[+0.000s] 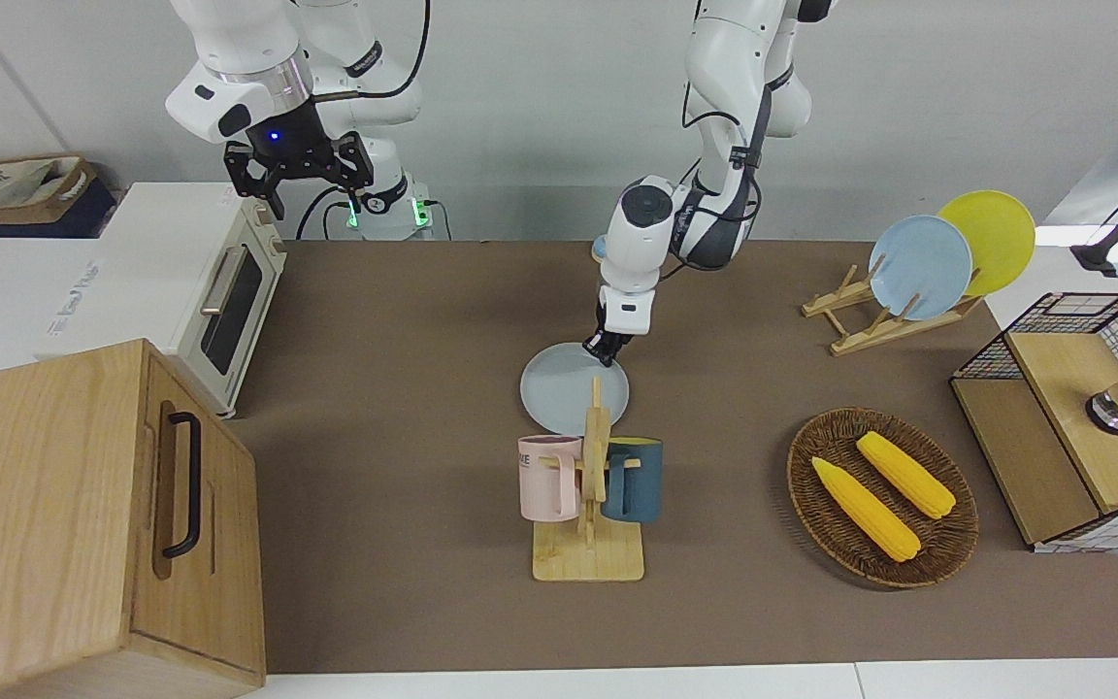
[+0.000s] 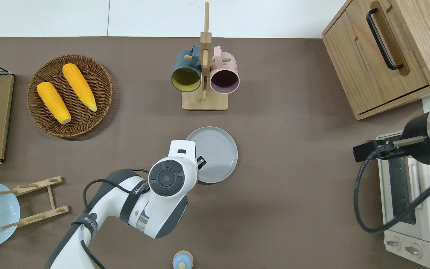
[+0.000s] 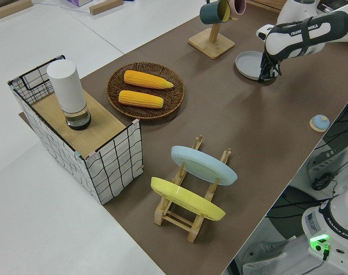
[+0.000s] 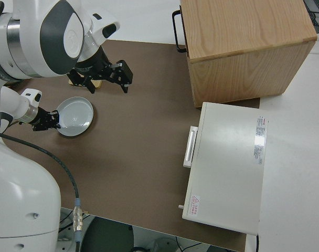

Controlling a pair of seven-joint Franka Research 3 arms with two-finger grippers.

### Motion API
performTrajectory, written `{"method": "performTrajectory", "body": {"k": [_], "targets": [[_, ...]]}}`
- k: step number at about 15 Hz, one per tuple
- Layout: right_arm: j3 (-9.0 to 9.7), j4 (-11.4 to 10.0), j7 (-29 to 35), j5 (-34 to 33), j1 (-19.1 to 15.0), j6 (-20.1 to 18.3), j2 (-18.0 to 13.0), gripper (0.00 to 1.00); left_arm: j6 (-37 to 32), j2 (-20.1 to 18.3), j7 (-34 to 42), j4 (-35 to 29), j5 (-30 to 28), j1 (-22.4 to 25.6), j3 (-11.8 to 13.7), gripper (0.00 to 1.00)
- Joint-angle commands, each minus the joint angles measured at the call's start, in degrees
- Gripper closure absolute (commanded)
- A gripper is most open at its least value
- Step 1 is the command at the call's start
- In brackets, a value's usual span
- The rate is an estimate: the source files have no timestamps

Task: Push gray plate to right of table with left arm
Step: 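Push the gray plate with the left gripper across the table toward the toaster oven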

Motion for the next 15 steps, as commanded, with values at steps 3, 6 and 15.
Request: {"method": "performTrajectory", "body": {"k": [3, 6, 15], "targets": [[0.85, 0.22, -0.01, 0.59, -1.16, -0.69, -0.36, 0.017, -0.2, 5.93, -9.61, 5.35, 3.6, -6.13, 0.59, 1.0], [0.85, 0.22, -0.01, 0.59, -1.16, -0.69, -0.36, 0.017, -1.16, 7.07, -12.69, 7.98, 3.69, -8.59, 0.59, 1.0], [0.76, 0.22, -0.01, 0.59, -1.16, -0.69, -0.36, 0.017, -5.21, 12.53, -22.72, 16.08, 6.24, -15.45, 0.5, 1.0]]}}
